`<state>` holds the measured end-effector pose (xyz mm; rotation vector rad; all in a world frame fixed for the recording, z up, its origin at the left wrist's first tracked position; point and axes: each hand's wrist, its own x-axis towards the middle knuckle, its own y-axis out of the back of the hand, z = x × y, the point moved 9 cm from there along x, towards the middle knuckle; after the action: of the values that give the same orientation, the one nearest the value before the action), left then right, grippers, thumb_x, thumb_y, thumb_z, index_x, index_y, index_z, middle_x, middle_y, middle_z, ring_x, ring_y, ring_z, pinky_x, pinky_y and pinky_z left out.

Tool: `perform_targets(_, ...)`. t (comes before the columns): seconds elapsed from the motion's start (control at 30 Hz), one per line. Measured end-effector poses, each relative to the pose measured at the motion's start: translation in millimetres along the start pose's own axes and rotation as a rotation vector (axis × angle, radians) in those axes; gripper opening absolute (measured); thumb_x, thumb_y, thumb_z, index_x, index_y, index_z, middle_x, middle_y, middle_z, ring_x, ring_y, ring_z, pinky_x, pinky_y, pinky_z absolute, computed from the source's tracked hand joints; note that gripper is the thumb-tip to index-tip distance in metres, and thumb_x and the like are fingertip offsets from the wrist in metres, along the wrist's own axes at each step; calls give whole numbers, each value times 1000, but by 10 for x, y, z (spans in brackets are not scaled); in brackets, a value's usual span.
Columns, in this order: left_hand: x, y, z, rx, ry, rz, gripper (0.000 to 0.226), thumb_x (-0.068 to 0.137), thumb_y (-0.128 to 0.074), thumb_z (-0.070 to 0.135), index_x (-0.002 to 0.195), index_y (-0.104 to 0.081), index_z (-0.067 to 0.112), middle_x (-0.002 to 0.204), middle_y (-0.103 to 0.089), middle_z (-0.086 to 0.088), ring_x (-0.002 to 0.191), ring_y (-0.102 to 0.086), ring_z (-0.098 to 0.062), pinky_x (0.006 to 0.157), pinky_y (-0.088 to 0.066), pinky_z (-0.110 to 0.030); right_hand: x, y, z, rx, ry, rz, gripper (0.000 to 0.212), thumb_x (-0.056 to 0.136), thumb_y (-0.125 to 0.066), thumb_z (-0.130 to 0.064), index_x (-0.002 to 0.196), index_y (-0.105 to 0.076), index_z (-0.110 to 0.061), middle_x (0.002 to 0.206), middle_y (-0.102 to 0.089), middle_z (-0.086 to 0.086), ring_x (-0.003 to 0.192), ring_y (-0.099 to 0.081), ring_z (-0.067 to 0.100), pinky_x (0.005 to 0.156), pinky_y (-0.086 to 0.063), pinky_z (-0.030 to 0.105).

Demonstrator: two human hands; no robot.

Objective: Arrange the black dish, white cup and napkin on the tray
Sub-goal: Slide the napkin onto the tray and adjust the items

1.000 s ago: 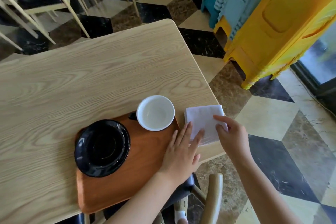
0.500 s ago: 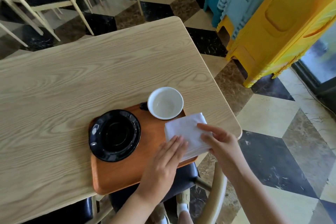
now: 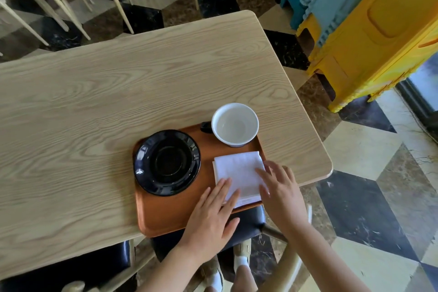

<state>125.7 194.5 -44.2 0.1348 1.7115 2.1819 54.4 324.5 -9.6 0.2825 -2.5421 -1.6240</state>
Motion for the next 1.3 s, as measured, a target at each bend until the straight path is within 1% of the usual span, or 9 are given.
perform_targets(0.17,-28,-49,55,41,-5,-46,63,91,-34,49,146,-24,20,153,-24,-13,142,-16,-25,109,-15,-42,-180,-267,-87,-208,197,-160,49,98,-16,-34,134,-44,-18,148,-36,7,140,-19,21,110,-18,44)
perform_targets(0.33,-57,-65,70,42,0,-69,66,89,-35,50,146,-24,18,154,-23,-14,142,-16,-25,108,-15,-45,-321,-411,1,-258,178,-278,57,96,-10,-47,145,-25,-22,154,-21,-1,143,-4,15,114,-4,41)
perform_targets(0.5,-61,-43,58,42,-3,-52,65,90,-33,50,147,-20,20,154,-24,-12,143,-13,-23,110,-18,-44,-319,-399,-20,-303,172,-291,60,95,-9,-52,145,-26,-22,154,-22,0,143,-4,16,114,1,42)
perform_targets(0.6,-92,145,-17,-3,34,11,61,92,-34,46,146,-23,20,153,-27,-10,142,-19,-21,112,-29,-45,-281,-331,-158,-266,161,-249,59,96,-8,-49,141,-32,-21,151,-29,7,141,-11,19,113,-1,43)
perform_targets(0.83,-524,511,-693,-14,286,142,56,91,-35,40,143,-33,18,153,-26,-11,141,-20,-22,114,-20,-43,-92,-465,-985,-230,356,-191,48,93,-29,-40,136,-41,-23,146,-40,7,136,-32,24,111,-24,50)
perform_targets(1.0,-821,450,-1036,-6,405,91,54,91,-33,41,136,-45,14,144,-41,-17,135,-36,-30,103,-40,-50,-29,-646,-1260,-288,455,-207,47,88,-34,-33,129,-51,-19,137,-53,8,131,-42,23,109,-31,45)
perform_targets(1.1,-877,436,-1070,-48,424,108,54,91,-32,41,136,-45,15,144,-42,-15,134,-37,-29,98,-47,-44,-22,-622,-1302,-262,480,-177,43,88,-39,-29,125,-56,-16,133,-56,10,128,-46,25,103,-37,47)
perform_targets(1.2,-884,434,-1060,-63,420,126,55,91,-31,42,137,-43,15,145,-40,-14,136,-35,-27,96,-48,-37,-17,-566,-1329,-210,510,-115,37,83,-61,-19,120,-60,-12,127,-60,14,122,-52,28,101,-39,47)
perform_targets(1.3,-918,419,-1050,-64,409,128,54,91,-31,41,138,-42,15,145,-40,-13,136,-35,-27,97,-48,-38,-35,-547,-1346,-192,524,-96,35,83,-57,-18,116,-62,-10,124,-62,15,120,-54,29,99,-42,46)
